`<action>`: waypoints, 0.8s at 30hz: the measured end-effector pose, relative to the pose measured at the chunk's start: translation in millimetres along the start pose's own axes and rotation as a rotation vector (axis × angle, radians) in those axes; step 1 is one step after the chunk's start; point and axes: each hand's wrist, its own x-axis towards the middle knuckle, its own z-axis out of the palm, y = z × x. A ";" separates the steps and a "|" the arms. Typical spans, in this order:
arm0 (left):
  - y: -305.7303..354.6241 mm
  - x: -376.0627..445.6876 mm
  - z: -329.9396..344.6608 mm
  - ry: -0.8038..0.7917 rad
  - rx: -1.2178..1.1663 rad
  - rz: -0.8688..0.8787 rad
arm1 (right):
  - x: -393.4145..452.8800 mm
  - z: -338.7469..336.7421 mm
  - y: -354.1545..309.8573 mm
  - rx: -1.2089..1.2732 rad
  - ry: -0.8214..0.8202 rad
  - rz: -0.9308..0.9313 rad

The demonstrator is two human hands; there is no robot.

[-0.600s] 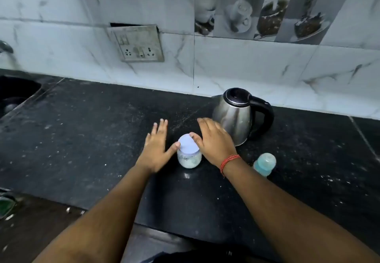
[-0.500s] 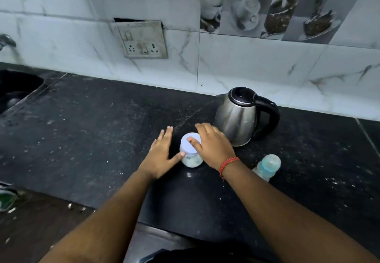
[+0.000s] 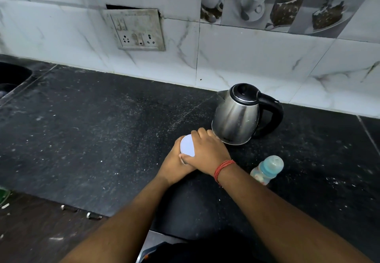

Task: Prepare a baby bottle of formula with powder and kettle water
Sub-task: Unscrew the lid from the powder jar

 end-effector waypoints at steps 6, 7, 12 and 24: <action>-3.0 4.2 7.1 -0.052 -0.041 0.026 | -6.9 -6.2 9.6 0.076 -0.021 0.011; -2.9 6.0 7.2 -0.072 -0.044 0.028 | -8.4 -7.0 12.5 0.105 -0.022 0.012; 11.9 9.6 6.7 -0.120 -0.007 0.045 | -12.9 -12.4 26.7 0.219 -0.001 0.031; 43.0 21.7 3.6 -0.155 0.037 0.124 | -10.3 -32.1 43.0 0.307 0.047 0.028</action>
